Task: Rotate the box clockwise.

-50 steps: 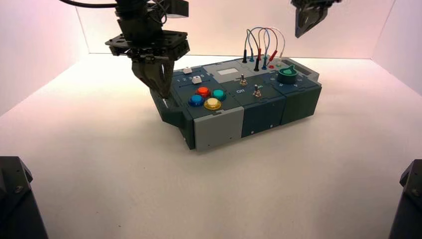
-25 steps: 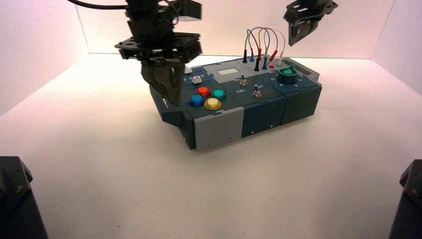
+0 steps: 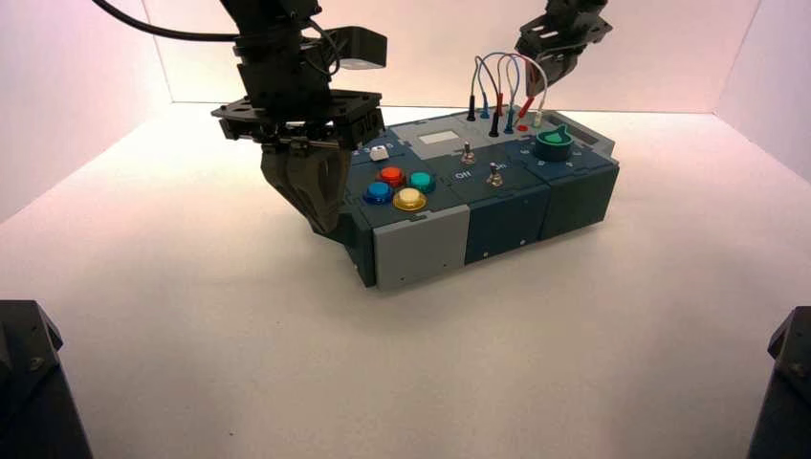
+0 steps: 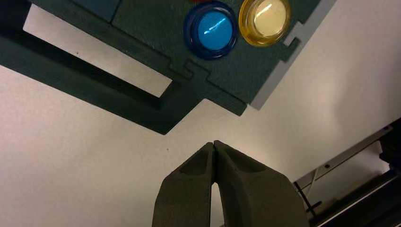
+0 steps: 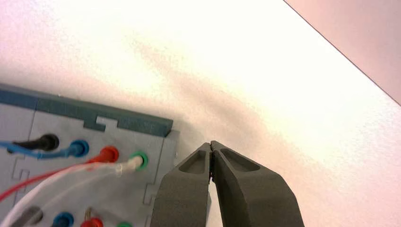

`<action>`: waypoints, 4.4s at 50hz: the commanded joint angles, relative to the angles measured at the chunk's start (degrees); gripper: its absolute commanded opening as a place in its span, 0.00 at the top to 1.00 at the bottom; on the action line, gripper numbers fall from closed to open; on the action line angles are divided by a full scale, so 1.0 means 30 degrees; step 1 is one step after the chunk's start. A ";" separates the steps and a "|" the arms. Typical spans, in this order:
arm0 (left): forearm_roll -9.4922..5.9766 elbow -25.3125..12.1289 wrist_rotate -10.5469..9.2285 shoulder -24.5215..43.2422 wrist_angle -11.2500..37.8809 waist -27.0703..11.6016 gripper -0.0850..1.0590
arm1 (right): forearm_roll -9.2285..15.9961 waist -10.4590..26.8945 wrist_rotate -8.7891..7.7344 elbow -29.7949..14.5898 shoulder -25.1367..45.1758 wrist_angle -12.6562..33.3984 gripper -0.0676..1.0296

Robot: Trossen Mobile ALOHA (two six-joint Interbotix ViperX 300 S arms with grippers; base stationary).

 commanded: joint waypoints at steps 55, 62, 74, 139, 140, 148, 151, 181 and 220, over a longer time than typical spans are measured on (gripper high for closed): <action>0.0586 -0.1875 0.0234 0.1406 -0.0586 0.0059 0.95 | -0.0732 -0.0088 -0.0117 -0.0176 -0.0762 0.4014 0.96; 0.0703 -0.1846 0.0293 0.1611 -0.0586 0.0059 0.95 | -0.1318 -0.0088 -0.0059 0.0059 -0.1113 0.4160 0.96; 0.1201 -0.1992 0.0293 0.1846 -0.0732 0.0615 0.95 | -0.1611 -0.0117 -0.0059 0.0908 -0.1641 0.4189 0.96; 0.1494 -0.3340 0.1230 0.2109 -0.0850 0.2549 0.95 | -0.1816 -0.0498 0.0176 0.1465 -0.1172 0.2549 0.96; 0.1465 -0.3369 0.1260 0.2139 -0.0879 0.2549 0.95 | -0.1816 -0.0498 0.0176 0.1465 -0.1172 0.2607 0.96; 0.1465 -0.3750 0.1641 0.2549 -0.0967 0.2666 0.95 | -0.1816 -0.0557 0.0146 0.1523 -0.1318 0.3018 0.96; 0.1494 -0.3896 0.1699 0.2695 -0.1025 0.2754 0.95 | -0.1816 -0.0586 0.0146 0.1523 -0.1348 0.3105 0.96; 0.1465 -0.4453 0.1934 0.3691 -0.1172 0.3311 0.95 | -0.1816 -0.1523 0.0381 0.1729 -0.3369 0.4189 0.96; 0.1494 -0.5010 0.1963 0.3838 -0.1172 0.3311 0.95 | -0.0732 -0.2930 0.0234 0.3076 -0.2080 0.0498 0.96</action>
